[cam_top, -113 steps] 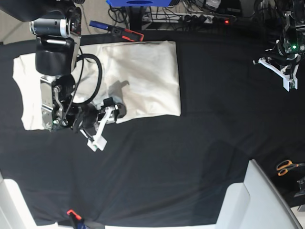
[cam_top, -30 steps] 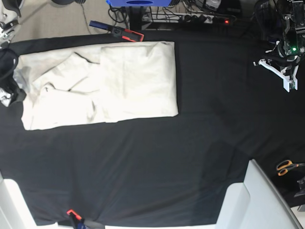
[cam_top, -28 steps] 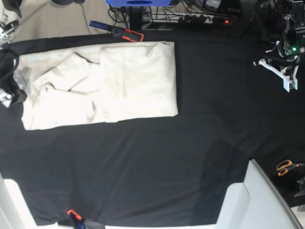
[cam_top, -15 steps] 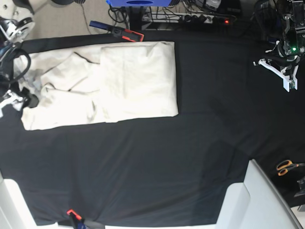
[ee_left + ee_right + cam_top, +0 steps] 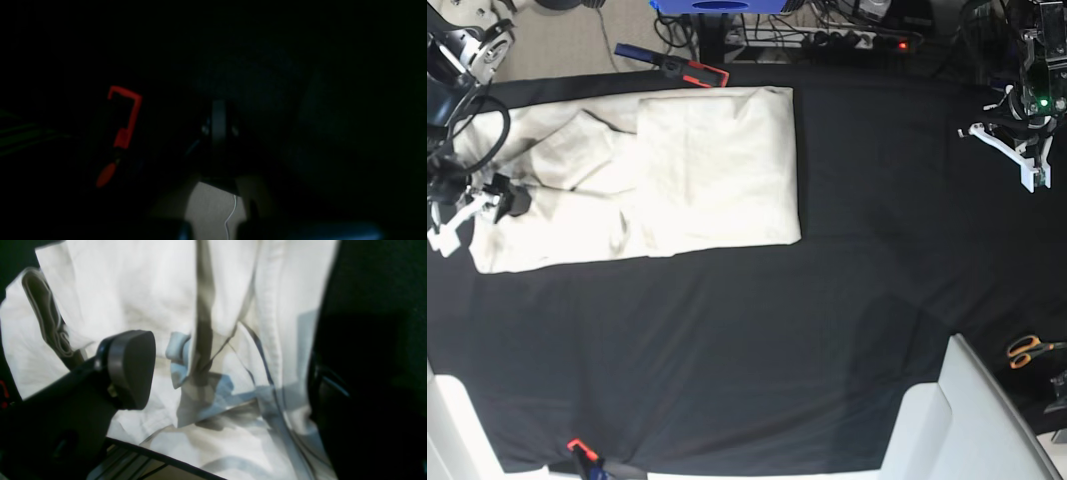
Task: Fold the T-shirt properly
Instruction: 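Gather the collar end of the shirt with the right gripper, then fold the gripped collar end over onto the stack with the right gripper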
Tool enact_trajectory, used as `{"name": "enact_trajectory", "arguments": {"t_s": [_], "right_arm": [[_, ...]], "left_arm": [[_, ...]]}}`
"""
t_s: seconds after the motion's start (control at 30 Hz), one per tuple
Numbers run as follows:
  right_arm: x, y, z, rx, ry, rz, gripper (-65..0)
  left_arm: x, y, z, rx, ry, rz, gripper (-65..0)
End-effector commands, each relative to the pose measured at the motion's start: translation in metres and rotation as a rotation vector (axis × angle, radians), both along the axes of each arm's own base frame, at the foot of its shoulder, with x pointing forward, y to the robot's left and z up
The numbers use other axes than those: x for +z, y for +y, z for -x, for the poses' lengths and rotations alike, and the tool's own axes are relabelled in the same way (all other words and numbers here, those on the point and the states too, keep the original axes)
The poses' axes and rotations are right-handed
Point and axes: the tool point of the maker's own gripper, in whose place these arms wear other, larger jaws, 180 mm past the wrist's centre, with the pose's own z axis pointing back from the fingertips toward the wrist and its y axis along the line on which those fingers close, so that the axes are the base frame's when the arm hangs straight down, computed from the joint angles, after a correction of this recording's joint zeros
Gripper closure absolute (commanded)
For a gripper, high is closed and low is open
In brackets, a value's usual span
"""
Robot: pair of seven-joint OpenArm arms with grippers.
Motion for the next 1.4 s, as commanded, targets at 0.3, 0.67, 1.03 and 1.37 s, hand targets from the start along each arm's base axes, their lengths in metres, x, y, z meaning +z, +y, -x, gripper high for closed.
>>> {"name": "enact_trajectory", "arguments": {"t_s": [0.3,0.67,1.03,1.37], "right_arm": [[-0.023,0.038,0.030,0.122,0.138,-0.026,-52.4],[-0.026,0.053,0.030,0.135,0.140,-0.052,-31.2],[-0.024,0.047,0.021,0.115,0.097,-0.030,-1.4],[0.010,0.047,0.009,0.259,-0.026,0.158,-0.5]], "left_arm": [[-0.004,0.014,0.006,0.021,0.019,-0.022,0.0],[-0.002,0.014,0.005,0.021,0.014,-0.024,0.0],[-0.001,0.013,0.004,0.018,0.011,-0.024,0.0],[-0.001,0.013,0.003,0.018,0.010,-0.023,0.0]]}}
